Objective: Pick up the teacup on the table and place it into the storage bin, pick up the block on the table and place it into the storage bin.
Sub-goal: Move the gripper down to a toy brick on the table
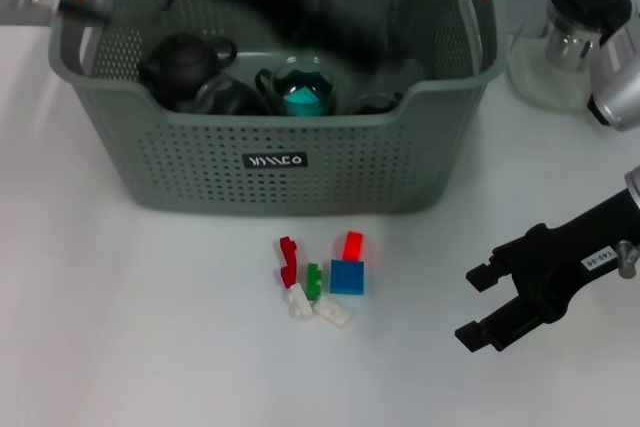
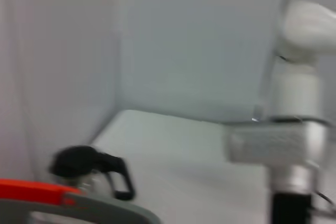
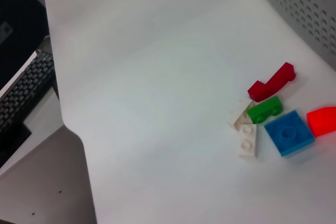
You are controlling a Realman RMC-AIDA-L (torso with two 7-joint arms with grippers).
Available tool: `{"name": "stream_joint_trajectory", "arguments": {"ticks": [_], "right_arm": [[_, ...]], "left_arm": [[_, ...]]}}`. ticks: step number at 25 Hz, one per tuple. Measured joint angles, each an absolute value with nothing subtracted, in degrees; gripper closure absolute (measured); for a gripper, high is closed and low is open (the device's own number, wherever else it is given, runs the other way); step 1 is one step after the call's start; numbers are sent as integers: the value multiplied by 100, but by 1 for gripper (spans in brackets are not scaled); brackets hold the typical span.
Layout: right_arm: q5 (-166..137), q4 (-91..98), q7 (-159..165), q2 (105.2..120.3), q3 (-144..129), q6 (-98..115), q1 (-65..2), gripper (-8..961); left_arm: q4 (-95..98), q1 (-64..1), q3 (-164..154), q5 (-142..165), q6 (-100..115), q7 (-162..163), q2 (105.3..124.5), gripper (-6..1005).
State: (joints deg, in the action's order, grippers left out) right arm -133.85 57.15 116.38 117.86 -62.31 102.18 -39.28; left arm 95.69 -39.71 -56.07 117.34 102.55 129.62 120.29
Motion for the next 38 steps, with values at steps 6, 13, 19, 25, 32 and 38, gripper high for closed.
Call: {"name": "stream_joint_trajectory", "arguments": {"ticks": [6,13,19,25,32,38], "right_arm": [[-13386,5694,11648,11786,-6231,10166,-3932,8],[-13386,5686,11703,11801,-6231,10131,-3954,9],[-13385,5665,11704,11823,-6231,10085,-3962,9],[-13388,5665,11714,11831,-6231,10080,-3961,9],[-13395,5666,11716,11822,-6231,10064,-3941,8],[-13395,5669,11716,11821,-6231,10034,-3920,8]], "left_arm": [[10384,-3001,-5943,11713,10988,12276,12354,92],[10271,-2309,-6609,11851,11020,11716,12377,93],[9397,-2263,-6959,12279,10723,11073,12414,94],[8838,-2344,-7564,12870,10049,11028,12428,95],[8494,-2421,-8465,13768,8961,11844,12447,94],[8006,-2482,-8669,13894,8612,11843,12445,95]]}}
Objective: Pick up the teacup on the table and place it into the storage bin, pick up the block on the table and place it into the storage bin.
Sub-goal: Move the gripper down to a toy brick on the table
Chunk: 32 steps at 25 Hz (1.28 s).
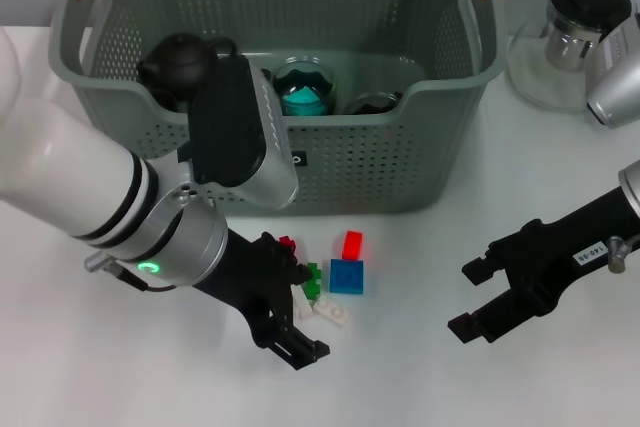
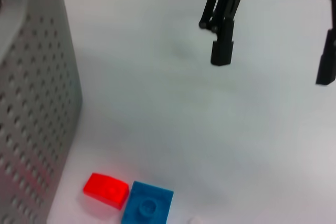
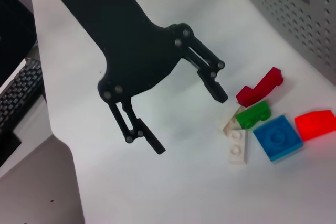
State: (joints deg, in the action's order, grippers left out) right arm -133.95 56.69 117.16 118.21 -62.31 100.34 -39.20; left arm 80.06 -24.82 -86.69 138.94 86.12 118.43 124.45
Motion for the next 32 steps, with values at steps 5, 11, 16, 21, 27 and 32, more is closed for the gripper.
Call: {"name": "stream_joint_trajectory", "arguments": {"ticks": [5,11,16,21,27,32], "right_arm": [[-13395,5670,11716,11832,-6231,10028,-3911,9],[-13394,5666,11711,11848,-6231,10013,-3911,9],[-13394,5585,11694,11856,-6231,9965,-3923,8],[-13394,5566,11684,11856,-6235,9954,-3924,8],[-13394,5563,11675,11857,-6232,9945,-3912,8],[-13394,5563,11671,11857,-6231,9945,-3911,9]], "left_arm": [[7686,-2515,-8669,13961,8423,11830,12437,95],[7504,-2520,-8642,14198,8275,11844,12436,95],[7369,-2532,-8621,14254,8155,11882,12431,94],[7271,-2544,-8642,14444,7943,12048,12430,94],[7246,-2576,-8661,14488,7908,12152,12444,94],[7193,-2612,-8672,14491,7909,12209,12447,95]]}}
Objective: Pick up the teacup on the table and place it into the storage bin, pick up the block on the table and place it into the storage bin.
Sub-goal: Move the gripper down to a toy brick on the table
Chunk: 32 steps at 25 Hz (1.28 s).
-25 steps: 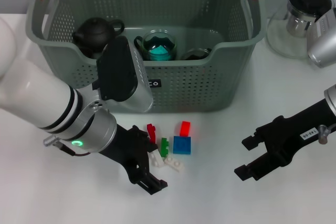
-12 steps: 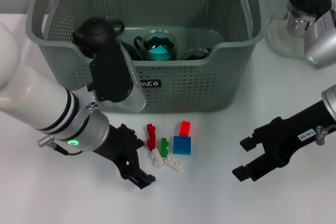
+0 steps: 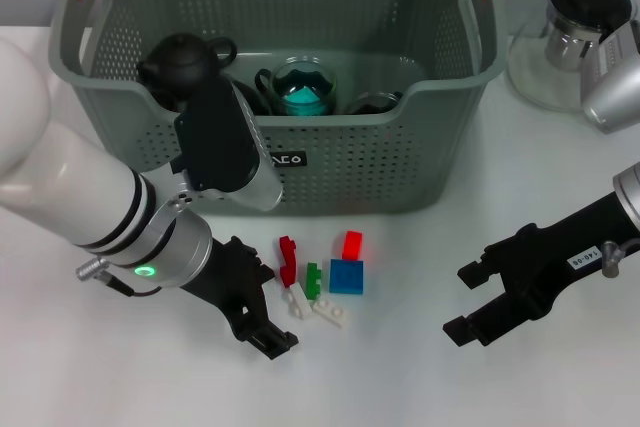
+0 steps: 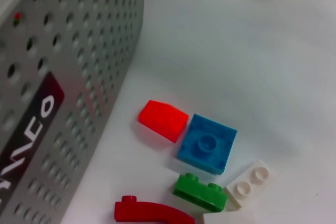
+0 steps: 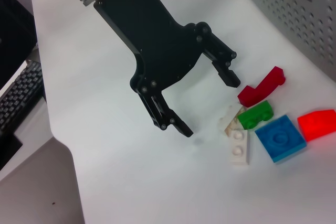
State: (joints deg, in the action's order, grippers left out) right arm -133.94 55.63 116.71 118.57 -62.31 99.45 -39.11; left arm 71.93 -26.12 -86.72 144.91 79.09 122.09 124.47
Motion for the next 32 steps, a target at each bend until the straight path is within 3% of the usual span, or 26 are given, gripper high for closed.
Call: {"name": "stream_joint_trajectory", "arguments": {"ticks": [22,32], "right_arm": [[-13394,5528,11663,11847,-6239,9949,-3911,8],[-13394,5528,11663,11854,-6241,9949,-3902,9]], "left_arm": [[7184,-2697,-8560,14552,7606,11882,12417,94],[7154,-2699,-8565,14833,7359,11754,12416,295]]}}
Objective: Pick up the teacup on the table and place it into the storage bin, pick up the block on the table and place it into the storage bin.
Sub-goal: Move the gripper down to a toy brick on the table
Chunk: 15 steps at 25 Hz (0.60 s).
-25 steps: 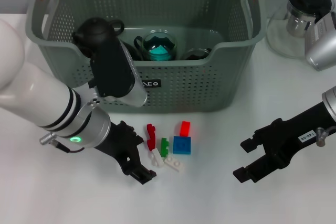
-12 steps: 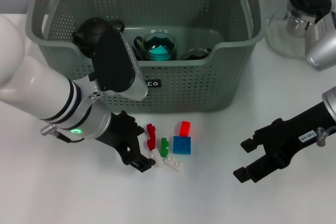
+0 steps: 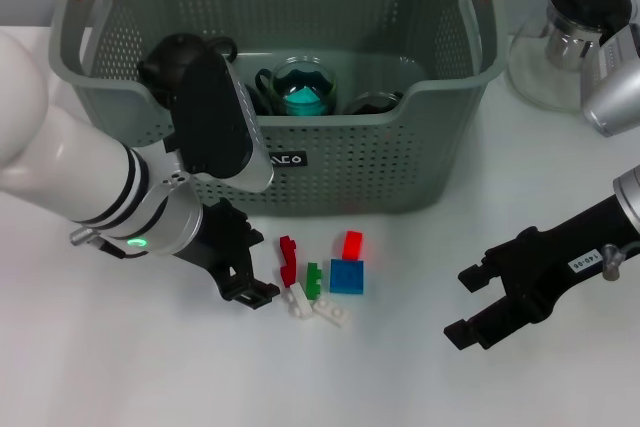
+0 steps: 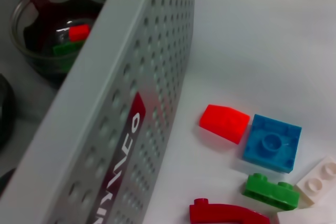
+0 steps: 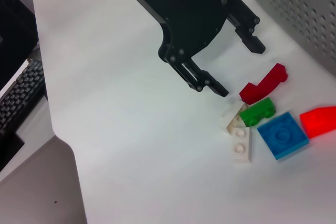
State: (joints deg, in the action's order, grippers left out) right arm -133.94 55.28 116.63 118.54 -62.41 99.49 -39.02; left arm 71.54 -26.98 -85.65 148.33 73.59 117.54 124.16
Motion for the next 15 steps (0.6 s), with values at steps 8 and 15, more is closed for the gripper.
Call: {"name": "stream_joint_trajectory", "arguments": {"ticks": [8,15], "right_arm": [[-13394,5520,11663,11857,-6231,9949,-3902,9],[-13394,5519,11663,11857,-6231,9949,-3905,9]], "left_arm": [[7154,-2698,-8607,14811,7217,11795,12438,296],[7154,-2699,-8653,14801,7199,11808,12445,297]]}}
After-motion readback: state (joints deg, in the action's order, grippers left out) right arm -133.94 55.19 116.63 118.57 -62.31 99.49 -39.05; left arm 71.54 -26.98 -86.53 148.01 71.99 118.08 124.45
